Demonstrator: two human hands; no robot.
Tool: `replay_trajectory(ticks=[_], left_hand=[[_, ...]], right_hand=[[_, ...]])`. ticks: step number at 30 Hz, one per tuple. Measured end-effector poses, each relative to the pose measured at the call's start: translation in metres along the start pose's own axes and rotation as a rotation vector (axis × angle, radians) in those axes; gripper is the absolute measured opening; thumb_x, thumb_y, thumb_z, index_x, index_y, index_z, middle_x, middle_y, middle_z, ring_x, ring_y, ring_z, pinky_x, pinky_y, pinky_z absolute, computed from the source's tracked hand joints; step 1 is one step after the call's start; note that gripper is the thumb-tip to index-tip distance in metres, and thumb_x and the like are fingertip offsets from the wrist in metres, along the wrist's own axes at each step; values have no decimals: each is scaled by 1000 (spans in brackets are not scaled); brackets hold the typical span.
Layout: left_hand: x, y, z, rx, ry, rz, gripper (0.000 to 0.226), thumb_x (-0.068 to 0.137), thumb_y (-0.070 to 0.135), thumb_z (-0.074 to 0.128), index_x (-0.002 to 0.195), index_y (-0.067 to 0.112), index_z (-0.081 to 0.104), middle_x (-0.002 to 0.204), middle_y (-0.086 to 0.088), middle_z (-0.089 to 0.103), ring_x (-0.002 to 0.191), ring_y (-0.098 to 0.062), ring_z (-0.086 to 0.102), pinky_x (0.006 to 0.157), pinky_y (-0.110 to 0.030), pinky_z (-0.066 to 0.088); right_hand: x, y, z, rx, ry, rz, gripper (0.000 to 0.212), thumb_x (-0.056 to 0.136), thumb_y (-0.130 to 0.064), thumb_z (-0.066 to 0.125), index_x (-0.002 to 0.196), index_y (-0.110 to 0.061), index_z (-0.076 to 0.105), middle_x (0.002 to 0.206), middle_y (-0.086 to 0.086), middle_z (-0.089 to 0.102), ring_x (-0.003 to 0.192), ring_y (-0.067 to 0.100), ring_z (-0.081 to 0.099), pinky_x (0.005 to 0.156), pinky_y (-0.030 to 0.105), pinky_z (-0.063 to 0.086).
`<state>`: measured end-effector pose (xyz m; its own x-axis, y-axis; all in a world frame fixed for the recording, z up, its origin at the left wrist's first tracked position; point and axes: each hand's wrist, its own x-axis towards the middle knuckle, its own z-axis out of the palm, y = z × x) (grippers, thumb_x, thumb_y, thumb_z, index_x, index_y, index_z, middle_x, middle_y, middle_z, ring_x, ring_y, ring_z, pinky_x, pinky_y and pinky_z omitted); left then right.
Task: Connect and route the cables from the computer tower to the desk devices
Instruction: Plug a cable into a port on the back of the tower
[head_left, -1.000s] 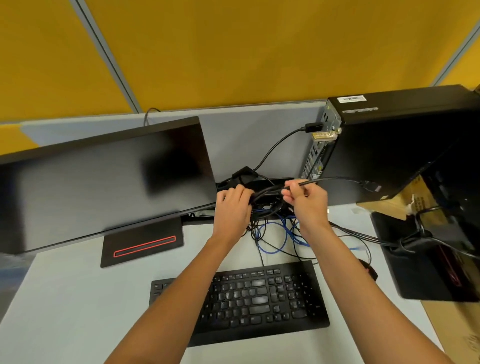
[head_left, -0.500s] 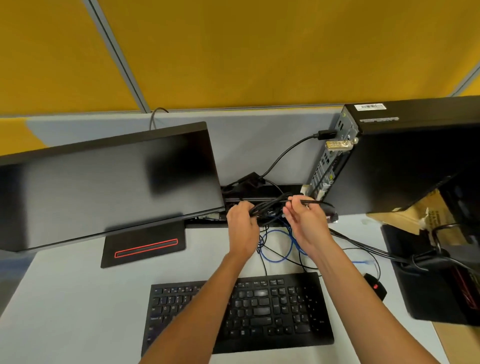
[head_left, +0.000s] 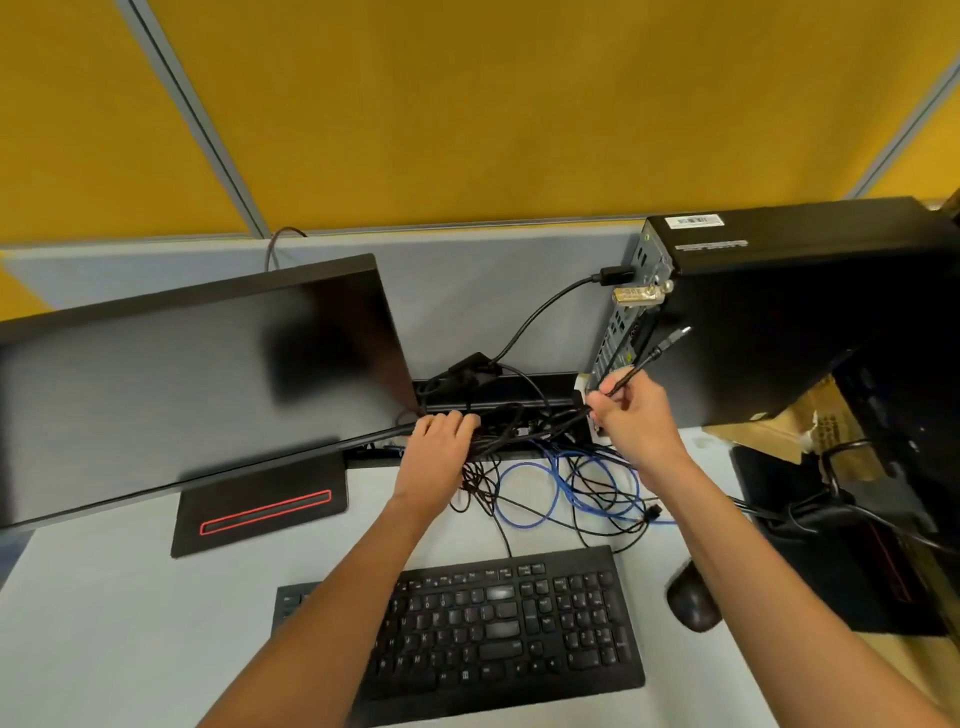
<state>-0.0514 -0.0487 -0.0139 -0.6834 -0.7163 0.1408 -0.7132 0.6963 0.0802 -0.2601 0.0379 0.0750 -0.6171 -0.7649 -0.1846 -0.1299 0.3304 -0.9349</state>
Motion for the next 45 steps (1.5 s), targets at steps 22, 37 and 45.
replay_trajectory(ticks=[22,37,45], left_hand=[[166,80,-144,-992,-23,31,25,90,17,65,113,8,70,93,-7,73,82,-11,62,73,-24,47],[205,80,-128,-843,21,89,20,92,0,51,90,0,70,80,-8,52,86,-21,46,75,-31,35],[215,82,-129,-924,-68,41,26,96,3,50,112,6,70,91,-4,52,89,-18,45,87,-30,39]], right_hand=[[13,-74,37,104,-114,-131,19,93,9,42,104,1,55,87,18,58,76,26,49,58,24,47],[66,-137,-57,-333,-94,-494,30,96,3,41,87,-10,66,71,6,67,59,23,66,61,35,58],[143,-135,-78,-623,39,-566,45,75,18,37,88,-12,68,87,6,66,85,22,62,84,37,53]])
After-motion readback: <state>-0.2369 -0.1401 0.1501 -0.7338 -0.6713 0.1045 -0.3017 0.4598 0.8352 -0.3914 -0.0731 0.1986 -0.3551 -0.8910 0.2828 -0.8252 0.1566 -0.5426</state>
